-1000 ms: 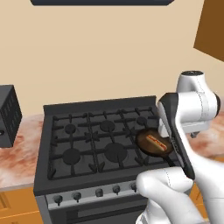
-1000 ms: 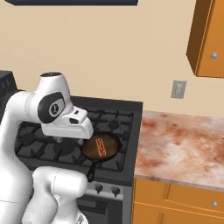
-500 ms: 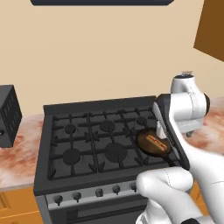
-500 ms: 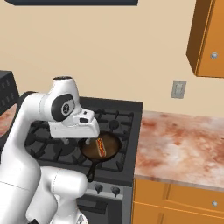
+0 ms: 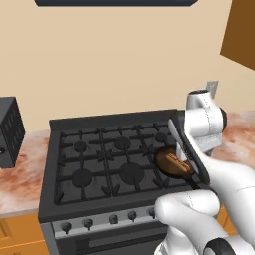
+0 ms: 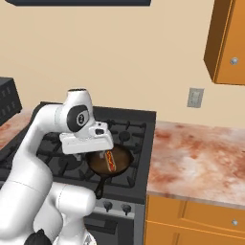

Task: Place the cold items (lime and carrot) from the fridge in one tupperware on the dining counter. Place the warm items (hot dog and kebab skewer) in the stove area in another tupperware.

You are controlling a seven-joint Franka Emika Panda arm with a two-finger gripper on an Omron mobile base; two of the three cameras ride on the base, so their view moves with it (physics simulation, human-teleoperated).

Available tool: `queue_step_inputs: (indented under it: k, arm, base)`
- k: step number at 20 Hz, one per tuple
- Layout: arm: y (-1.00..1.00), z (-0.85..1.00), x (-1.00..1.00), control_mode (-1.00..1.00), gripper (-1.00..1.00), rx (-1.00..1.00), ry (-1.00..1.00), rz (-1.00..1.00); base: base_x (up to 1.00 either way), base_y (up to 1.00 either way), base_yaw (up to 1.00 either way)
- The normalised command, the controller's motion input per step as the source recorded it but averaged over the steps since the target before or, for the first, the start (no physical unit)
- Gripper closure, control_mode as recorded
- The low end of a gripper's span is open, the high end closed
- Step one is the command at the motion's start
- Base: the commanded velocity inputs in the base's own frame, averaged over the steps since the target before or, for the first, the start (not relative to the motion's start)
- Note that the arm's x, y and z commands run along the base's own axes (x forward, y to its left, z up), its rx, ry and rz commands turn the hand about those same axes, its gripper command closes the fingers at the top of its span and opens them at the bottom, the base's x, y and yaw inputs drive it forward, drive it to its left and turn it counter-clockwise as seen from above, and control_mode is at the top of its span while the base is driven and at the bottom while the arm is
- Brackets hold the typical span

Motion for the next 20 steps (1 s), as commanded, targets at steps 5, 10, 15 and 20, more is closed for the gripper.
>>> queue_step_inputs:
  k: [5,10,15,20]
  arm:
    - [-0.10,-0.27,0.33,-1.00,-1.00,0.00,0.02,0.19]
    - [-0.01,-0.32,0.17,-1.00,-1.00,0.00,0.00,0.08]
    - [0.00,-0.24,0.33,-1.00,-1.00,0.02,0.00,0.00]
    - [0.00,-0.22,0.39,-1.00,-1.00,0.00,0.00,0.00]
  base:
    - [0.00,0.00,0.00]
    - [0.00,0.00,0.00]
    - [0.00,0.00,0.00]
    - [0.00,0.00,0.00]
